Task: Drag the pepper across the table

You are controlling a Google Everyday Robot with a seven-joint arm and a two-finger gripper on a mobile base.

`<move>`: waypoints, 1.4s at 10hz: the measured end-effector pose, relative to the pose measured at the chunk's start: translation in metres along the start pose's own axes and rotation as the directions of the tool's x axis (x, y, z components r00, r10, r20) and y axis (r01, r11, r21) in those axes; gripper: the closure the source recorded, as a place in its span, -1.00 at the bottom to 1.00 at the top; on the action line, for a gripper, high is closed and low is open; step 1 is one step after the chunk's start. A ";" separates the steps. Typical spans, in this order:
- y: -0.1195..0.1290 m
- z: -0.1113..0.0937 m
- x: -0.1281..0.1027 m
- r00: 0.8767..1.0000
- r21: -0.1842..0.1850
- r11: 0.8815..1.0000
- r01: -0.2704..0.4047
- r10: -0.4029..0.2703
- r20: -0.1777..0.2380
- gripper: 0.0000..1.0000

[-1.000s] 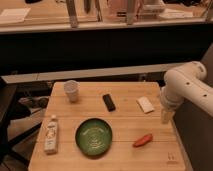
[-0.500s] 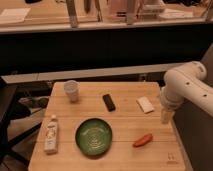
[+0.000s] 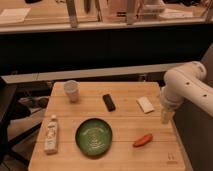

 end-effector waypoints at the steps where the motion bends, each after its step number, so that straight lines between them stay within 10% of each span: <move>1: 0.000 0.000 0.000 1.000 0.000 1.000 0.000 0.000 0.000 -0.60; 6: 0.002 0.002 -0.001 1.000 -0.001 1.000 0.008 -0.008 -0.004 -0.60; 14: 0.029 0.051 -0.041 0.973 -0.009 0.974 0.225 -0.225 -0.055 -0.60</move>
